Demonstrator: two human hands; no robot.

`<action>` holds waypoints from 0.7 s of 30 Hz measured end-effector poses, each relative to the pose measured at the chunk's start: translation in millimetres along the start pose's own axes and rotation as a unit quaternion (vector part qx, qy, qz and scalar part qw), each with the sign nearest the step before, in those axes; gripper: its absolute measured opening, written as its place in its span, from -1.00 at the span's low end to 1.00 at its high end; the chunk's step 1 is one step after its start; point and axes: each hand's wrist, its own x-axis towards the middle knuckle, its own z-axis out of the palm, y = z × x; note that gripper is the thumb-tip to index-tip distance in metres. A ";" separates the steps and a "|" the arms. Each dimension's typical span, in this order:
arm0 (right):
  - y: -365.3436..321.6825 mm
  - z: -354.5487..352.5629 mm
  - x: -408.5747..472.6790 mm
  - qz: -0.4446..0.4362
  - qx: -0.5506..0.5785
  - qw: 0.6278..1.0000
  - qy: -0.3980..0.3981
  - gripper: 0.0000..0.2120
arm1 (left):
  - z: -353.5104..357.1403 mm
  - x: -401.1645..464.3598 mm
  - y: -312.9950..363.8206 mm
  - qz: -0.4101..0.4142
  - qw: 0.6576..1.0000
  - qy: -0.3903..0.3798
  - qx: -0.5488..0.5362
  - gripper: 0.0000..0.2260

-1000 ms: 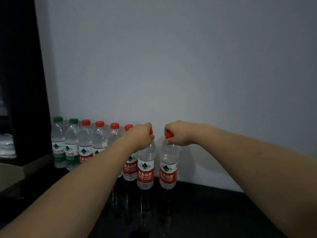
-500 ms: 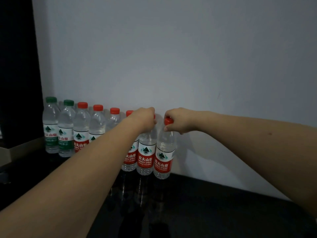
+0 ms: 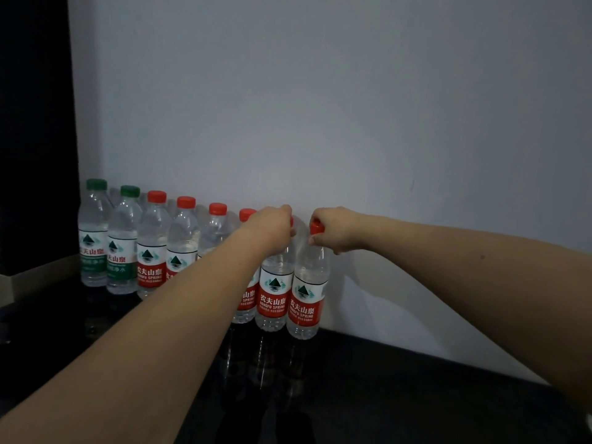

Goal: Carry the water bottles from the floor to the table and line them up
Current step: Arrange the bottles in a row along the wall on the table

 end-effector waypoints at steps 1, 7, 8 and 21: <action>1.8 1.7 0.3 0.010 0.016 1.000 0.001 -0.75 | 0.9 0.1 -0.1 0.000 1.000 0.003 -0.004 -0.76; 3.4 5.4 -0.3 0.021 0.037 0.999 0.019 -0.69 | 4.8 -0.1 0.4 0.001 1.000 0.018 0.001 -0.72; 2.4 3.6 -0.7 0.022 0.027 0.999 0.017 -0.66 | 4.1 -0.4 0.9 -0.001 1.000 0.017 0.003 -0.71; 9.2 -88.6 -101.9 0.068 -0.004 0.996 0.057 -0.67 | -74.2 -68.4 24.2 -0.032 0.997 0.062 -0.024 -0.76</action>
